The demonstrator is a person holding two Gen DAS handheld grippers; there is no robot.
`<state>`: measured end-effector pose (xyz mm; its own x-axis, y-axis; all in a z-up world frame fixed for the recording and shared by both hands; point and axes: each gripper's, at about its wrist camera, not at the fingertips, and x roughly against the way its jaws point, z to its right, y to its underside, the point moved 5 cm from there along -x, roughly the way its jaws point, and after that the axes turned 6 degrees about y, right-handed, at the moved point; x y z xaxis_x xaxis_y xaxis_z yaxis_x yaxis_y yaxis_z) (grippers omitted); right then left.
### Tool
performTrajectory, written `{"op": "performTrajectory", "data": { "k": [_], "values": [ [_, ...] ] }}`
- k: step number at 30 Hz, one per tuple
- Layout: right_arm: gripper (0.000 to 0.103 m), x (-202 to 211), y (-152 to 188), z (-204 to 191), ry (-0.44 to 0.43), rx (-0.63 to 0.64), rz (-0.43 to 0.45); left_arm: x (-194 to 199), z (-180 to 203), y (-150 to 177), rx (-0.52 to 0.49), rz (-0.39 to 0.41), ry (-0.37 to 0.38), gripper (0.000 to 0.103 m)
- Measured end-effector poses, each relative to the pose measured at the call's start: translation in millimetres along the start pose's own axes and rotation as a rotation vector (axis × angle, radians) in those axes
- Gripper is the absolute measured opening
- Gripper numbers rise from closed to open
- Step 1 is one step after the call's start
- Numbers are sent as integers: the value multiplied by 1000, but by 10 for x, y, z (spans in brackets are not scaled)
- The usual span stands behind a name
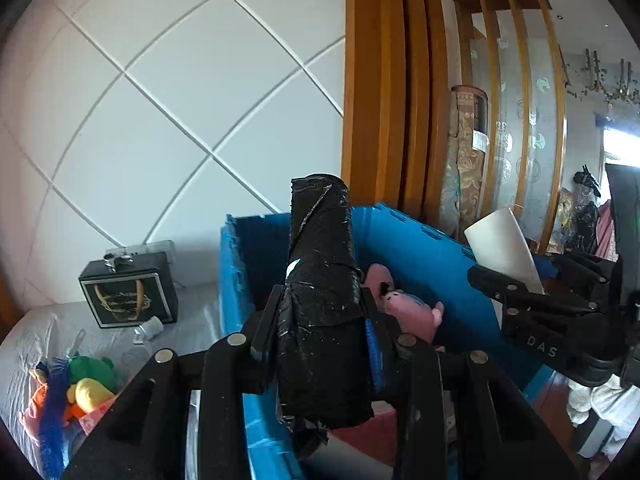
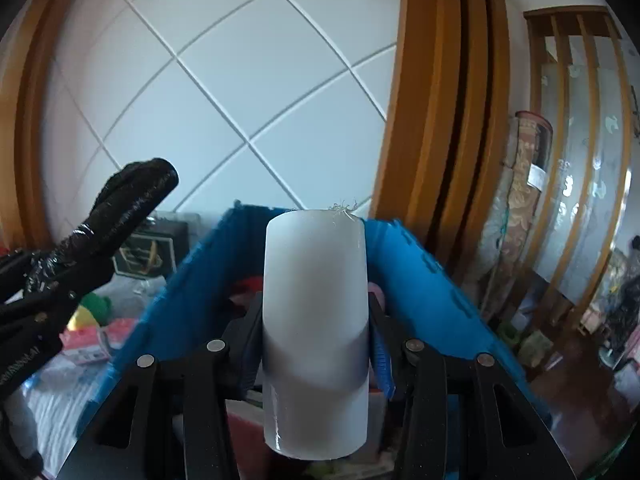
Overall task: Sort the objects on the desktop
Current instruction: 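Carry the black bag and paper roll into the blue crate and release both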
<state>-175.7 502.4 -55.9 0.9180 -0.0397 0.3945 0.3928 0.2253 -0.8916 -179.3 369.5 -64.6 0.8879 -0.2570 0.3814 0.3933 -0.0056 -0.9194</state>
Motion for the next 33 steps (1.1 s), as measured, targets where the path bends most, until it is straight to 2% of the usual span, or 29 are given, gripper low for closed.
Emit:
{"op": "performTrajectory", "data": {
  "k": [5,7,14,20,24,29,31,33],
  "values": [
    [45,-532,225,464,-32,41,-165,-547,472,84,9,-210,33,34],
    [45,-668,300,527,-46,72,-212,-725,597,96,2,-280,35,34],
    [45,-1070,639,681,-125,144,-478,-1116,839,311,-4,-499,26,34],
    [45,-1277,917,779,-153,192,-612,-1198,977,484,2,-563,27,34],
    [45,-1330,1010,814,-206,176,-679,-1195,1046,486,-11,-573,23,34],
    [45,-1347,1078,830,-202,227,-744,-1205,1068,498,-22,-586,3,35],
    [45,-1354,1099,824,-204,238,-752,-1204,1067,525,-17,-598,-4,38],
    [45,-1341,1114,814,-203,249,-763,-1202,1076,552,-18,-605,-8,48]
  ]
}}
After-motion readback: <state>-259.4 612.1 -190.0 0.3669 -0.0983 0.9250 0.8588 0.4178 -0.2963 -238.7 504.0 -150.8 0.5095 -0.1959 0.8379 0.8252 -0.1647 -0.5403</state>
